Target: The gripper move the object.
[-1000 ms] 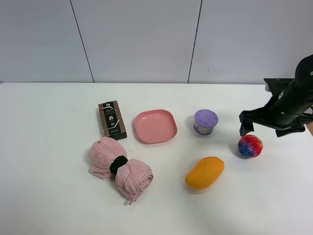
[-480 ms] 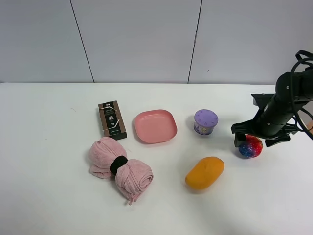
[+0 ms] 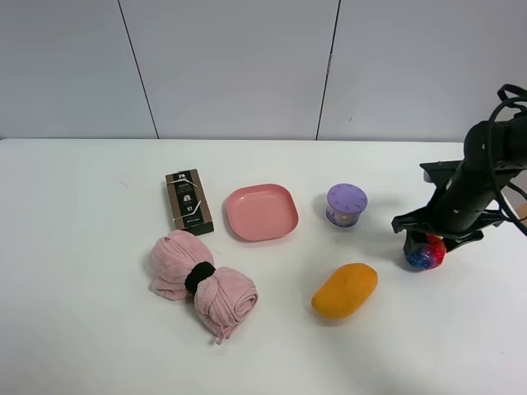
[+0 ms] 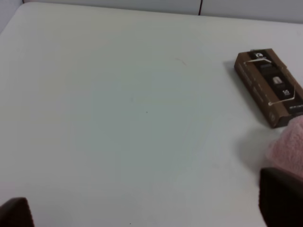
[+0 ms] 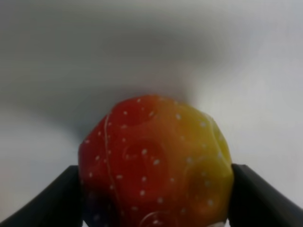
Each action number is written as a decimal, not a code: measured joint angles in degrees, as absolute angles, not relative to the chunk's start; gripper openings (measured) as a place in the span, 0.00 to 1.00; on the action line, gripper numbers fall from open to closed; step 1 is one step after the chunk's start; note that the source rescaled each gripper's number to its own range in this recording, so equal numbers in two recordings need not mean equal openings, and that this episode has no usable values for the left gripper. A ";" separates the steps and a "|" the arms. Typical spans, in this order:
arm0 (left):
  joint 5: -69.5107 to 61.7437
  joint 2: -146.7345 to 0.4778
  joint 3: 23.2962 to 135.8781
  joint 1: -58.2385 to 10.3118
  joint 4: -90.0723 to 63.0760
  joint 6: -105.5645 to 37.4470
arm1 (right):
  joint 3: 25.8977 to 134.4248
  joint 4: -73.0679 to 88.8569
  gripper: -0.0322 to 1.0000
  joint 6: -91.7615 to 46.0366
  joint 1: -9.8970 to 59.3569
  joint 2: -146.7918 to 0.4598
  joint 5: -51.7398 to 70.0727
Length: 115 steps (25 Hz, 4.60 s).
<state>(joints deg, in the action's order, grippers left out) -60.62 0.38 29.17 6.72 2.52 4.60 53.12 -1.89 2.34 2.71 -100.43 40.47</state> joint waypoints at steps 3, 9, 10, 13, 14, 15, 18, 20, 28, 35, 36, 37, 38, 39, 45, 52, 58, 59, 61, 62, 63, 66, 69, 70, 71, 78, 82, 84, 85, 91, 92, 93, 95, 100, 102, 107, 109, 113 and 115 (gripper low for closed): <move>-60.62 0.38 29.17 6.72 2.52 4.60 | 53.12 0.00 0.03 2.10 3.09 -94.23 41.14; -60.62 0.38 29.17 6.72 2.52 4.60 | 54.20 4.65 0.03 1.54 8.72 -83.77 41.33; -60.62 0.38 29.17 6.72 2.52 4.60 | 55.35 5.72 0.03 0.89 10.61 -83.05 41.92; -60.62 0.38 29.17 6.72 2.52 4.60 | 59.89 7.37 0.03 0.00 16.22 -83.30 42.87; -60.62 0.38 29.17 6.72 2.52 4.60 | 61.52 7.65 0.03 0.00 17.63 -83.96 43.01; -60.62 0.38 29.17 6.72 2.52 4.60 | 63.61 7.83 0.03 0.00 19.10 -84.71 43.07; -60.62 0.38 29.17 6.72 2.52 4.60 | 69.89 8.17 0.03 0.00 22.18 -88.64 44.01; -60.62 0.38 29.17 6.72 2.52 4.60 | 74.25 8.17 0.03 0.00 23.88 -92.31 44.72; -60.62 0.38 29.17 6.72 2.52 4.60 | 86.05 8.17 0.03 -0.91 29.75 -107.22 45.45; -60.62 0.38 29.17 6.72 2.52 4.60 | 89.61 8.63 0.03 -2.14 32.08 -117.98 42.24; -60.62 0.38 29.17 6.72 2.52 4.60 | 89.66 9.03 0.03 -2.57 32.15 -119.05 41.60; -60.62 0.38 29.17 6.72 2.52 4.60 | 89.66 9.49 0.03 -3.03 32.15 -120.28 40.91; -60.62 0.38 29.17 6.72 2.52 4.60 | 89.66 9.89 0.03 -3.33 32.15 -121.43 40.37; -60.62 0.38 29.17 6.72 2.52 4.60 | 89.66 10.12 0.03 -3.54 32.15 -122.49 39.79; -60.62 0.38 29.17 6.72 2.52 4.60 | 89.66 10.56 0.03 -4.78 32.15 -125.75 37.01; -60.62 0.38 29.17 6.72 2.52 4.60 | 89.79 10.64 0.03 -6.01 32.15 -125.77 36.73; -60.62 0.38 29.17 6.72 2.52 4.60 | 89.79 10.69 0.05 -7.86 32.15 -125.77 37.58; -60.62 0.38 29.17 6.72 2.52 4.60 | 89.79 10.69 0.15 -7.95 32.15 -125.77 37.58; -60.62 0.38 29.17 6.72 2.52 4.60 | 89.79 10.69 0.43 -8.08 32.15 -125.77 37.58; -60.62 0.38 29.17 6.72 2.52 4.60 | 89.79 10.69 0.58 -8.00 32.15 -125.77 37.58; -60.62 0.38 29.17 6.72 2.52 4.60 | 89.79 10.75 0.70 -7.76 32.15 -125.77 37.58; -60.62 0.38 29.17 6.72 2.52 4.60 | 89.79 11.65 0.82 -7.32 32.15 -123.87 38.31; -60.62 0.38 29.17 6.72 2.52 4.60 | 89.79 12.27 0.85 -7.32 32.15 -118.46 39.17; -60.62 0.38 29.17 6.72 2.52 4.60 | 89.79 12.47 0.85 -7.32 32.15 -115.80 39.16; -60.62 0.38 29.17 6.72 2.52 4.60 | 89.79 12.65 0.85 -7.48 32.15 -110.24 39.16; -60.62 0.38 29.17 6.72 2.52 4.60 | 89.79 9.96 0.85 -6.59 32.15 -87.99 39.49; -60.62 0.38 29.17 6.72 2.52 4.60 | 89.79 5.27 0.85 -5.61 32.15 -76.95 42.60; -60.62 0.38 29.17 6.72 2.52 4.60 | 89.79 1.87 0.85 -5.06 32.15 -71.67 45.28; -60.62 0.38 29.17 6.72 2.52 4.60 | 89.79 0.00 0.85 -4.36 32.15 -69.35 47.01; -60.62 0.38 29.17 6.72 2.52 4.60 | 89.80 -11.49 0.85 0.00 31.69 -57.77 58.34; -60.62 0.38 29.17 6.72 2.52 4.60 | 89.80 -12.39 0.85 0.34 30.98 -55.86 59.25; -60.62 0.38 29.17 6.72 2.52 4.60 | 89.85 -12.78 0.85 0.76 29.70 -54.30 59.87; -60.62 0.38 29.17 6.72 2.52 4.60 | 89.78 -12.86 0.85 1.10 25.67 -50.72 60.83; -60.62 0.38 29.17 6.72 2.52 4.60 | 89.73 -8.94 0.85 -0.69 11.08 -42.97 65.87; -60.62 0.38 29.17 6.72 2.52 4.60 | 89.79 -6.74 0.85 -1.84 6.29 -40.42 68.55; -60.62 0.38 29.17 6.72 2.52 4.60 | 88.53 -1.57 0.85 -2.83 -0.09 -34.49 69.75; -60.62 0.38 29.17 6.72 2.52 4.60 | 85.86 0.00 0.85 -2.77 -0.99 -30.75 69.70; -60.62 0.38 29.17 6.72 2.52 4.60 | 75.72 0.65 0.85 -0.57 -1.23 -21.97 69.74; -60.62 0.38 29.17 6.72 2.52 4.60 | 69.33 0.00 0.85 0.00 -1.23 -17.96 69.80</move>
<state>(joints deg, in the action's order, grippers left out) -60.62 0.38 29.17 6.72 2.52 4.60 69.33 0.00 0.00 -1.23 -17.96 69.80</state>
